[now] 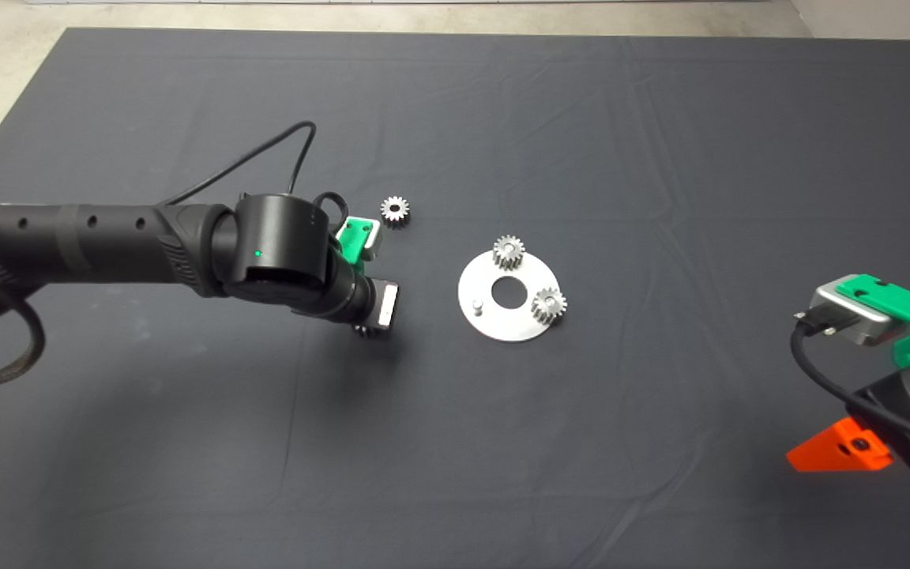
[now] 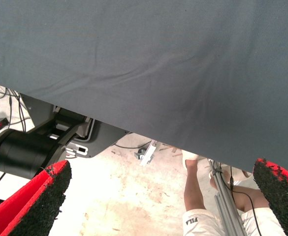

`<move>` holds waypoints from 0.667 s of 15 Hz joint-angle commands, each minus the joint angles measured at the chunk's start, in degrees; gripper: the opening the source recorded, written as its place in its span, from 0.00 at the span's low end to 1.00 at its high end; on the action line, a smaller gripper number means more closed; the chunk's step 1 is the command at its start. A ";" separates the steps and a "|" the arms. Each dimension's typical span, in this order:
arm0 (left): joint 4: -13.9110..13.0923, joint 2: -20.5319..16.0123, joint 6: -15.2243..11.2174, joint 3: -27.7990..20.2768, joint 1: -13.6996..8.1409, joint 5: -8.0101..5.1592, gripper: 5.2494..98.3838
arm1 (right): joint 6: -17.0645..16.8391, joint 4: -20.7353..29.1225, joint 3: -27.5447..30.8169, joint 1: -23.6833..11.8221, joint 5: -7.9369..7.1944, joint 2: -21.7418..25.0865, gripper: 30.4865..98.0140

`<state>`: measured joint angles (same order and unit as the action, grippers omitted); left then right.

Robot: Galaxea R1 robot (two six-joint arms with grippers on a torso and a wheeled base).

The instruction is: Remove an incorrectly installed larger gear and replace it with the correct smaller gear

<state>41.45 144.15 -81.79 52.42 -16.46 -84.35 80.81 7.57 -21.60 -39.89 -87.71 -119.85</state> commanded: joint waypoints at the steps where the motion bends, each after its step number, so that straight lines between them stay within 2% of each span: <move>1: 0.74 -0.36 0.00 -0.54 -0.95 -0.16 0.46 | -0.22 1.92 0.17 -1.16 -6.77 0.09 0.99; 3: 0.56 0.04 -0.29 -0.84 -1.55 -0.12 0.46 | -0.22 1.92 0.17 -1.16 -6.77 0.09 0.99; 5: 0.65 0.24 -1.20 -0.01 -4.15 -0.20 0.51 | -0.22 1.92 0.17 -1.16 -6.77 0.00 0.99; 7: 0.65 2.80 -0.83 5.97 -5.08 -0.38 0.52 | -0.22 1.92 0.17 -1.16 -6.77 -0.09 0.99; 10: 0.65 6.50 0.02 11.51 -5.26 -0.20 0.57 | -0.22 1.92 0.17 -1.16 -6.77 -0.18 0.99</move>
<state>41.67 146.59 -82.77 57.99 -21.16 -84.29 80.81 7.57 -21.60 -39.88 -87.76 -119.85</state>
